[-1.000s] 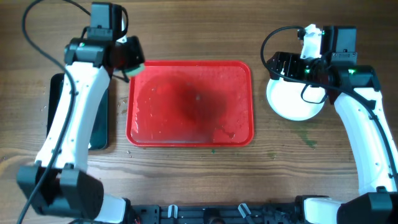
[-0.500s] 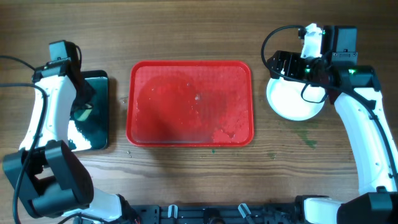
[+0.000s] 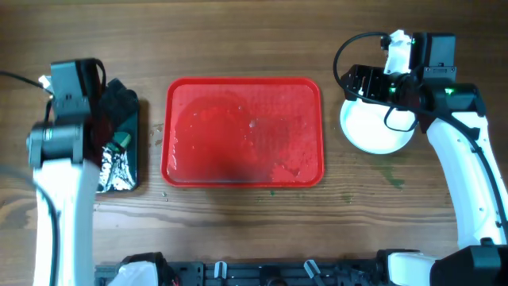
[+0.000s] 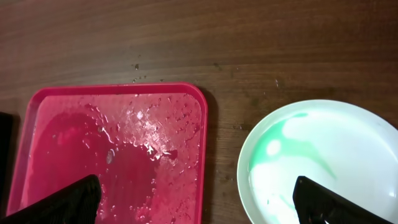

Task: Clean dirty plates on tray and stack at the side
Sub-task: 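Place the sponge back in the black tray with the left gripper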

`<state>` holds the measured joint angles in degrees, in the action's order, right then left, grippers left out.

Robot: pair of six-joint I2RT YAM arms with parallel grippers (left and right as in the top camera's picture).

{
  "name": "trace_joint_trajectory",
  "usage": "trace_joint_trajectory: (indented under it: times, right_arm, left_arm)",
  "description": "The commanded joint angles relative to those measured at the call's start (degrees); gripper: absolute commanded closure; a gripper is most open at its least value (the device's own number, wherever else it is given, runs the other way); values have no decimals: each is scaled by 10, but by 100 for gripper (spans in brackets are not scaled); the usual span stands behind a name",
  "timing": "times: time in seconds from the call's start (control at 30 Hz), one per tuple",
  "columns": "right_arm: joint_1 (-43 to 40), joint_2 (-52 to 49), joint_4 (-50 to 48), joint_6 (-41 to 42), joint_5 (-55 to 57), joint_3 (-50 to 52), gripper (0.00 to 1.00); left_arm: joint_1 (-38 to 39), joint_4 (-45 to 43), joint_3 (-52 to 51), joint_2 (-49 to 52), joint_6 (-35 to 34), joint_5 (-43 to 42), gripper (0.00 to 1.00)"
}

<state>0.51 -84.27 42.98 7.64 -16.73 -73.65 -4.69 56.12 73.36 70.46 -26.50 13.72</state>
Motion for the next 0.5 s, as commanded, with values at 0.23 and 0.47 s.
trace_joint_trajectory:
  times: [0.23,0.47]
  right_arm:
    - [1,-7,-1,4,-11,-7,0]
    - [0,-7,-1,4,-11,-7,0]
  left_arm:
    - [35,37,2,-181,-5,-28,0]
    - [16,-193,-164,-282,217,-159,0]
